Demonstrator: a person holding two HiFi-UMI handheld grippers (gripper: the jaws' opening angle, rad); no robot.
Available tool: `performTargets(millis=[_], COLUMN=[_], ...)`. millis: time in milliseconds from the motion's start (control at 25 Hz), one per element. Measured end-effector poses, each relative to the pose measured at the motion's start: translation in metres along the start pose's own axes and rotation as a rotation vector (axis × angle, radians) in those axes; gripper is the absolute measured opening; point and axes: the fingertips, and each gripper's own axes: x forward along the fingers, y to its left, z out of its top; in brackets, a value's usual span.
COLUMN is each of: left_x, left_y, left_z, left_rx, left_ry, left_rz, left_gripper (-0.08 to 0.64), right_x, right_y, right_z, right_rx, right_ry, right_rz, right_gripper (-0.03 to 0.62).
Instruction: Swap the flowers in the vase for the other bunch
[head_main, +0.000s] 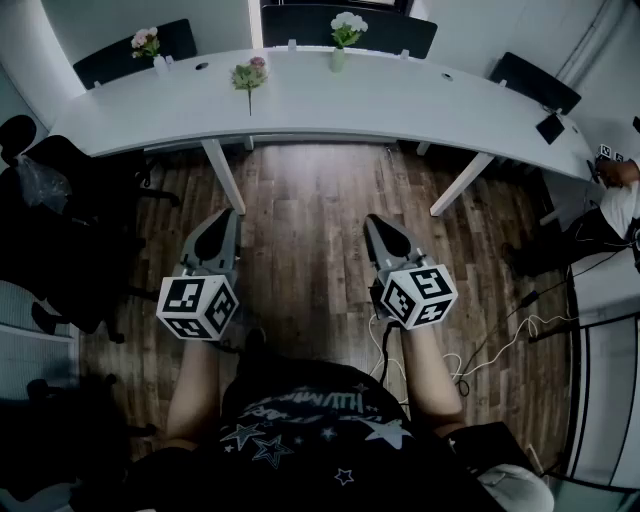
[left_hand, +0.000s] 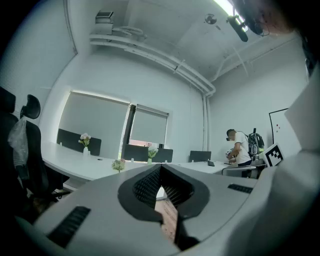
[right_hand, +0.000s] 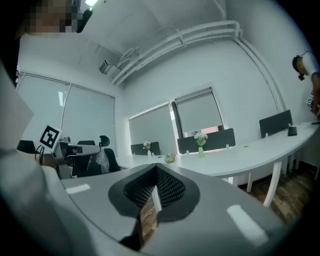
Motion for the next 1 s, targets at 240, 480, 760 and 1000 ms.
performTargets(millis=[240,480,760,1000], left_x=[0.005,0.016,0.014,0.017], left_y=[0.002,-0.016,-0.022,-0.035], left_z=[-0.004,-0.002,-0.018,-0.028], left_rx=[-0.004,0.013,-0.012,-0.032], left_ry=[0.012,0.010,0.016,0.038], left_rz=[-0.027,-0.056,-0.046,-0.095], left_gripper=[0.008,0.008,0.008,0.008], right_x=[-0.002,-0.011,-0.026,-0.033], right_y=[0.000,-0.018,-0.012,-0.021], right_z=[-0.003,-0.004,-0.003,-0.023], right_rx=[-0.005,0.020,0.004,0.007], right_ry=[0.016,0.021,-0.076,-0.042], right_rz=[-0.015,-0.039,0.031,-0.013], right_gripper=[0.002,0.002,0.002,0.002])
